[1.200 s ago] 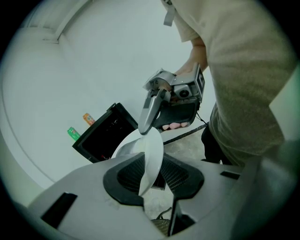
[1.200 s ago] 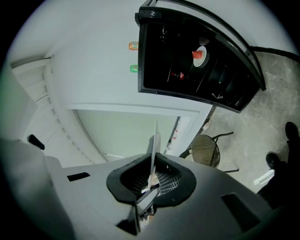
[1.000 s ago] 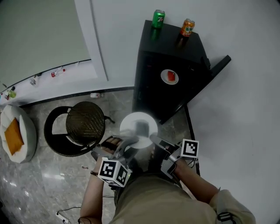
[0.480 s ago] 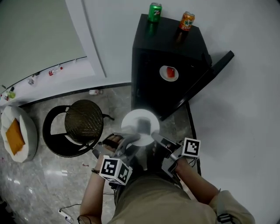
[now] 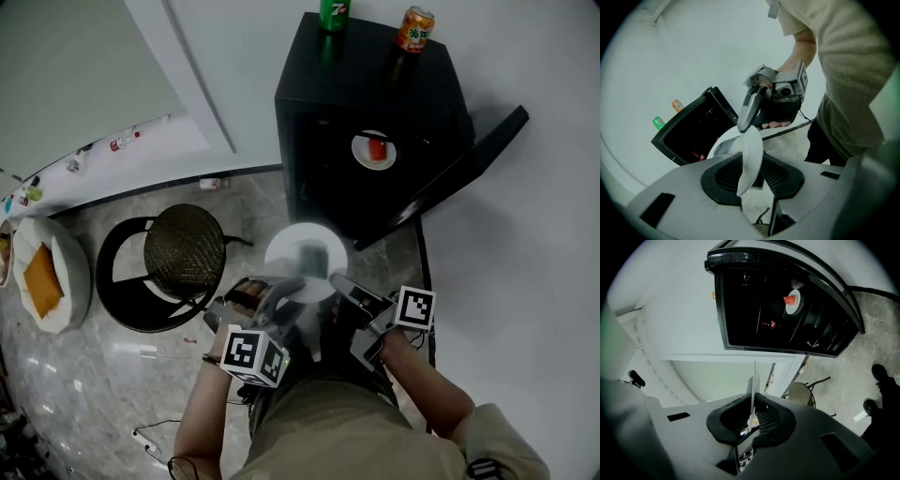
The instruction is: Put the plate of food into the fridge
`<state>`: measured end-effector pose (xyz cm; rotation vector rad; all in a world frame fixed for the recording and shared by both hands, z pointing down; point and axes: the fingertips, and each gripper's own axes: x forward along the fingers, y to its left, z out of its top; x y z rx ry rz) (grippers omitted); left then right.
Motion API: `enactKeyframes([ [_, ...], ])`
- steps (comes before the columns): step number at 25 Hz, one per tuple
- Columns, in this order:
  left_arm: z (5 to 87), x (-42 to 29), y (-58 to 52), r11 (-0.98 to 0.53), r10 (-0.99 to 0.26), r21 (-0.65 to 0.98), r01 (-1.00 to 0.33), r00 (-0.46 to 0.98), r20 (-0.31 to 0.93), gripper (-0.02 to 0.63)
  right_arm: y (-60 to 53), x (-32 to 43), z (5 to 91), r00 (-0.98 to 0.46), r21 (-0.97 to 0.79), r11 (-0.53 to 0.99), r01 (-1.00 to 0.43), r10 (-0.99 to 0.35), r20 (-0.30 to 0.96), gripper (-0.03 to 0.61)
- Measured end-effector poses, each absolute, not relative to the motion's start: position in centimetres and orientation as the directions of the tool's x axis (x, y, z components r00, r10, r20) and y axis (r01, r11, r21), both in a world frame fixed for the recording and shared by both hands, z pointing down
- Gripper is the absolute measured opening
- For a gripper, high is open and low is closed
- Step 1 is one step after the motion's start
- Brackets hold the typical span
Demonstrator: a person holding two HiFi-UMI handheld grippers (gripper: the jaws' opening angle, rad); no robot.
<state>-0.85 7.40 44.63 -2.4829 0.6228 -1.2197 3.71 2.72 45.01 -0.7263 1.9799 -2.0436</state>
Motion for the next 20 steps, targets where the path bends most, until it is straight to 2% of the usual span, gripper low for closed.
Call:
enactKeyframes([
  [16, 48.5, -0.4, 4.1, -0.876, -0.482, -0.393, -0.28, 0.546, 0.685, 0.118, -0.3, 4.4, 49.1, -0.838, -0.967, -0.146, -0.211, -0.481, 0.255, 0.032],
  [20, 49.1, -1.1, 3.2, -0.868, -0.497, -0.374, -0.328, 0.544, 0.676, 0.156, -0.7, 4.1, 49.8, -0.833, -0.963, -0.165, -0.213, -0.484, 0.267, 0.031],
])
